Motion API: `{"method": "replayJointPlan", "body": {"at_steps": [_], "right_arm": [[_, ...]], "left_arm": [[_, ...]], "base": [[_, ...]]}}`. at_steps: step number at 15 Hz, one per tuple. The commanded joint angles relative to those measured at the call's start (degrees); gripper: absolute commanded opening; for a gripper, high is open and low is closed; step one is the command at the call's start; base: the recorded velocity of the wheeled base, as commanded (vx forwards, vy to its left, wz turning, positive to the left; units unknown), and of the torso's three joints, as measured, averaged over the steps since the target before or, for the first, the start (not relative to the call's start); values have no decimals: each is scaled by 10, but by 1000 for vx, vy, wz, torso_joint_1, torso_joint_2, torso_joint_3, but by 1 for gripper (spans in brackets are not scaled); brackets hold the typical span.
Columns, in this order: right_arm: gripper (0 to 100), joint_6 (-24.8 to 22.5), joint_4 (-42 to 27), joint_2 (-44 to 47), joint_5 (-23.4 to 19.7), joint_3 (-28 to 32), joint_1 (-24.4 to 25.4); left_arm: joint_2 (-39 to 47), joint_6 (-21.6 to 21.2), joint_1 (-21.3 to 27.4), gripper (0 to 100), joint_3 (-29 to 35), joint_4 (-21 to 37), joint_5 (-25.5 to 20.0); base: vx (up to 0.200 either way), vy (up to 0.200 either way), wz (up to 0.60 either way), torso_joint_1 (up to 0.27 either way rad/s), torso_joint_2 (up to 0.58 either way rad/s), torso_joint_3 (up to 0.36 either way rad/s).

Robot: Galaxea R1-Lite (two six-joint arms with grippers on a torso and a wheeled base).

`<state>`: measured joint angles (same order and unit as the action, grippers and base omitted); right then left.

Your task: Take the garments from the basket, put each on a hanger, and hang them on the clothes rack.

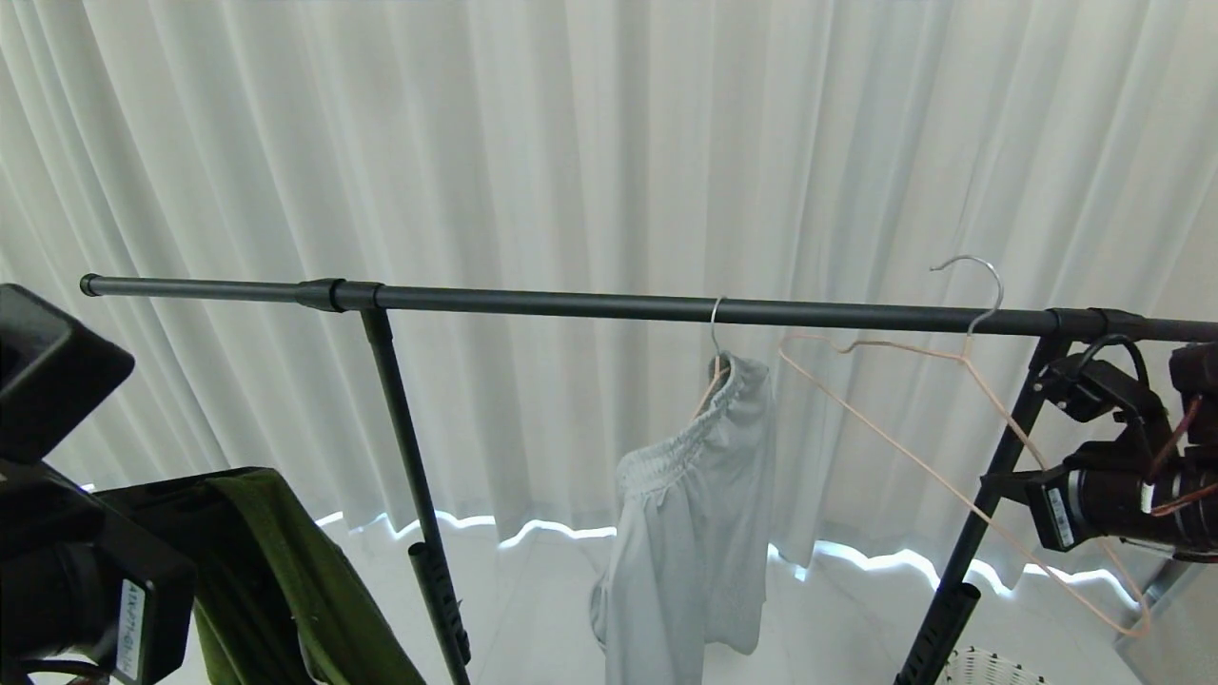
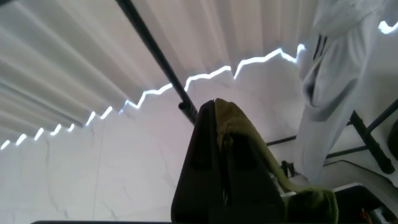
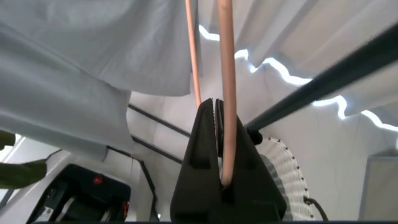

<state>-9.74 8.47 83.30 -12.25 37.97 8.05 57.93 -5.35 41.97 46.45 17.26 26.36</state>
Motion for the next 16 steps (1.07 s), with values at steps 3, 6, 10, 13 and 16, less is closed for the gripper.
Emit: {"method": "replayJointPlan", "body": {"at_steps": [3,6,10,13,16], "right_arm": [[0,-2,-90,-138,7,-52,0],[0,-2,-131,-183,21,-64,0],[0,-4,-152,-218,52,-98,2],[0,-5,-160,-236,55,-108,3],[0,-5,-164,-243,54,-109,4]], "left_arm": [[-1,4,-69,0,-54,-16,-28],[0,-1,-101,0,-102,-88,-28],[2,-1,-103,0,-108,-90,-28],[0,-2,-102,0,-111,-90,-28],[-1,-2,-102,0,-112,-91,-29]], "base": [[0,0,0,0,0,0],[0,0,0,0,0,0],[-100,0,0,2,1,2],[-200,0,0,9,7,4],[-200,0,0,-7,1,7]]}}
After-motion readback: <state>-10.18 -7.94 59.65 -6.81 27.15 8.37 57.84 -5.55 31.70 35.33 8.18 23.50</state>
